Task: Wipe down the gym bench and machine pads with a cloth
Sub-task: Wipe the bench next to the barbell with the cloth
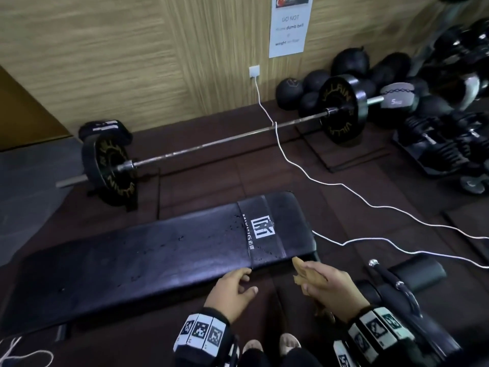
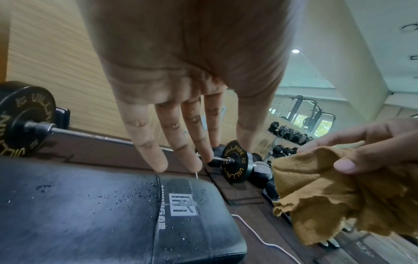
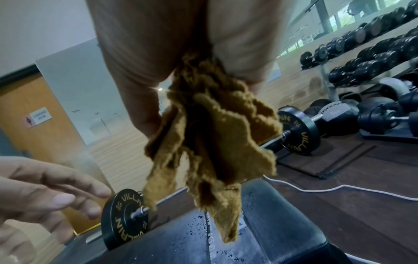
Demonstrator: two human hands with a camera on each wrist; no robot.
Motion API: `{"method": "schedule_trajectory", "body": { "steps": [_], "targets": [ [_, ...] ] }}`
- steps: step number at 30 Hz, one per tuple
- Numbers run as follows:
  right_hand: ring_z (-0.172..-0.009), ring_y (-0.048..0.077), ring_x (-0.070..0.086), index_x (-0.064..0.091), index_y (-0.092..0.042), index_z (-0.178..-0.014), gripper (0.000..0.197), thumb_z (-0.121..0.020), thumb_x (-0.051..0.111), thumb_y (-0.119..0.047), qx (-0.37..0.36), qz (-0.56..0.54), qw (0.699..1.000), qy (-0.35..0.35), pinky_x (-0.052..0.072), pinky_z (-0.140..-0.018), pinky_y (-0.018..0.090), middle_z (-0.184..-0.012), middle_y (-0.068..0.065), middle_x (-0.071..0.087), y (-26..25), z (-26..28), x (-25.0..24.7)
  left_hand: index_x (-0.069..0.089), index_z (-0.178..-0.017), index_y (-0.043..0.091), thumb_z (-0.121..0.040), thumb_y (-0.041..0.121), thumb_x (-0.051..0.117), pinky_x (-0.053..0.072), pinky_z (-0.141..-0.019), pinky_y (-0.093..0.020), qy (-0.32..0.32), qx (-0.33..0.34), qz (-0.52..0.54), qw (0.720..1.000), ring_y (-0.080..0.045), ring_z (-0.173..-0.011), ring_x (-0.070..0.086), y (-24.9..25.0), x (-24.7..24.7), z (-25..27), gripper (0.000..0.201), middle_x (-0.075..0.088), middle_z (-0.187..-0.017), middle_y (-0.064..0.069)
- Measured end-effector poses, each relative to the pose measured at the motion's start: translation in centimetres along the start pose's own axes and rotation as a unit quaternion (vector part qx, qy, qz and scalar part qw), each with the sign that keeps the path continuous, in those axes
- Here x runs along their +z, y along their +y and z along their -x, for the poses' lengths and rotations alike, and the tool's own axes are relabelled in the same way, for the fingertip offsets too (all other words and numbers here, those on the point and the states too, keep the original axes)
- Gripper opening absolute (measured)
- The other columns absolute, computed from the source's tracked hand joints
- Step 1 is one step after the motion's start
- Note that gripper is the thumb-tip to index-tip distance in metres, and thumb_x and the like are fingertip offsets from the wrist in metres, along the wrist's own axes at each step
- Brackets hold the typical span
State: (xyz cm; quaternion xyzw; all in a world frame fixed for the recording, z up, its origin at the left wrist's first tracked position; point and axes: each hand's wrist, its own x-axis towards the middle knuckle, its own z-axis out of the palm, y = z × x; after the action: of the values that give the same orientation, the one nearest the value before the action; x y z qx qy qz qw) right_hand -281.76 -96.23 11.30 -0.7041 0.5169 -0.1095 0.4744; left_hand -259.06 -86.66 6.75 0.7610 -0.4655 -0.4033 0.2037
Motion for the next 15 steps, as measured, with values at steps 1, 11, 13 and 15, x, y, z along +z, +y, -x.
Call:
{"method": "schedule_trajectory", "body": {
  "steps": [1, 11, 13, 15],
  "targets": [
    [-0.081, -0.019, 0.059, 0.065, -0.004, -0.105, 0.034, -0.074, 0.07, 0.009, -0.001, -0.005, 1.0, -0.004, 0.041, -0.081, 0.001, -0.097, -0.01, 0.068, 1.2, -1.4, 0.7, 0.054, -0.125, 0.028, -0.084, 0.032, 0.066, 0.046, -0.086, -0.019, 0.001, -0.007, 0.002, 1.0, -0.006, -0.085, 0.058, -0.7, 0.8, -1.2, 0.043, 0.057, -0.107, 0.016],
    [-0.094, 0.028, 0.065, 0.053, -0.016, -0.13, 0.048, -0.083, 0.061, -0.006, -0.047, 0.092, 0.992, -0.071, 0.05, -0.086, 0.029, -0.12, 0.008, 0.061, 10.9, -16.8, 9.3, 0.044, -0.136, 0.021, -0.091, 0.038, 0.056, 0.04, -0.101, -0.03, -0.014, -0.043, -0.107, 0.993, -0.018, -0.121, 0.049, -9.7, 9.1, -15.4, 0.05, 0.049, -0.135, -0.001],
    [-0.11, 0.023, 0.06, 0.053, -0.018, -0.131, 0.052, -0.082, 0.061, -0.004, -0.081, 0.098, 0.99, -0.068, 0.042, -0.097, 0.022, -0.126, 0.006, 0.059, 12.5, -19.2, 10.9, 0.041, -0.139, 0.02, -0.091, 0.038, 0.055, 0.038, -0.104, -0.034, -0.011, -0.045, -0.129, 0.991, -0.021, -0.125, 0.046, -11.3, 10.5, -17.8, 0.054, 0.045, -0.139, -0.002],
    [-0.121, 0.014, 0.052, 0.052, -0.021, -0.133, 0.056, -0.081, 0.06, -0.002, -0.106, 0.089, 0.988, -0.066, 0.029, -0.101, 0.008, -0.131, 0.0, 0.056, 14.0, -21.0, 12.4, 0.039, -0.14, 0.021, -0.09, 0.039, 0.055, 0.036, -0.106, -0.036, 0.008, -0.037, -0.15, 0.988, -0.022, -0.128, 0.042, -12.8, 11.6, -19.6, 0.055, 0.041, -0.142, -0.002]
  ]
}}
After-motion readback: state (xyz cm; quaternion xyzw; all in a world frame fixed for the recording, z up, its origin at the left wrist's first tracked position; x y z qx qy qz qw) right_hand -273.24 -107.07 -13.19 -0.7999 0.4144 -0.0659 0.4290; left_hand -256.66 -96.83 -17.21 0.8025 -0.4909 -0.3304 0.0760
